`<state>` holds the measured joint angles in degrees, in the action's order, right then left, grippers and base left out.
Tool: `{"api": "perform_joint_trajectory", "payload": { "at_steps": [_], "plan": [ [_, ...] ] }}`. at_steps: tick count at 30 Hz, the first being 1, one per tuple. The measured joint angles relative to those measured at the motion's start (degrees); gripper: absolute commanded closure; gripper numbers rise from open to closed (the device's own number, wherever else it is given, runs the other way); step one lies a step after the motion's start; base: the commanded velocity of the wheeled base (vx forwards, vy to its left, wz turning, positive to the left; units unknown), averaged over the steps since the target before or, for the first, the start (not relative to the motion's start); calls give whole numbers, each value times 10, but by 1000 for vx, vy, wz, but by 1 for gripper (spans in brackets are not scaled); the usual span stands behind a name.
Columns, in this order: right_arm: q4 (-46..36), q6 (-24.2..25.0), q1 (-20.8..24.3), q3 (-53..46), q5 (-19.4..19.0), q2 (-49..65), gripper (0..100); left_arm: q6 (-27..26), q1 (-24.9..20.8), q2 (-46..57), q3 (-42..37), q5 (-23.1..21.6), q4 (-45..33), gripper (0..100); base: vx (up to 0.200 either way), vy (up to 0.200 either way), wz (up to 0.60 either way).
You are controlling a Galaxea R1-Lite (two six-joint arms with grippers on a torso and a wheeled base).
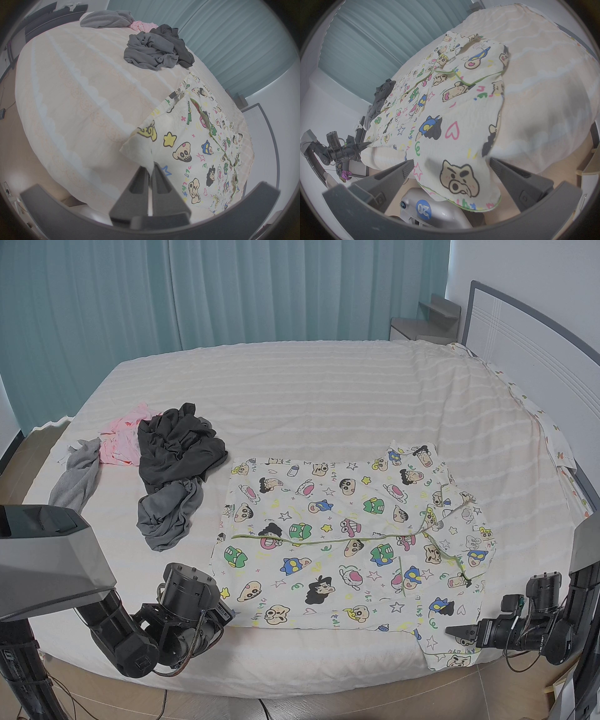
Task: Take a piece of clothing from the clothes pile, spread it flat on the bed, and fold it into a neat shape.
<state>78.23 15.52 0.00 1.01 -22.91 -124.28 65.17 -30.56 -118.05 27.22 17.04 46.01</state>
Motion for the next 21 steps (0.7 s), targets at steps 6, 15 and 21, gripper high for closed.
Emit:
{"api": "perform_joint_trajectory", "payload": {
  "at_steps": [6, 15, 21],
  "plan": [
    [34, 1, 19, 0, 1, -47, 100, 0, 0, 0, 0, 0, 0, 100, 0, 0, 0],
    [32, 4, 23, 0, 2, -66, 100, -1, -1, 1, -1, 0, 0, 100, 0, 0, 0],
    [-25, 8, 18, 0, 2, -39, 100, -15, -1, 2, -10, 0, 1, 100, 0, 0, 0]
  ]
}}
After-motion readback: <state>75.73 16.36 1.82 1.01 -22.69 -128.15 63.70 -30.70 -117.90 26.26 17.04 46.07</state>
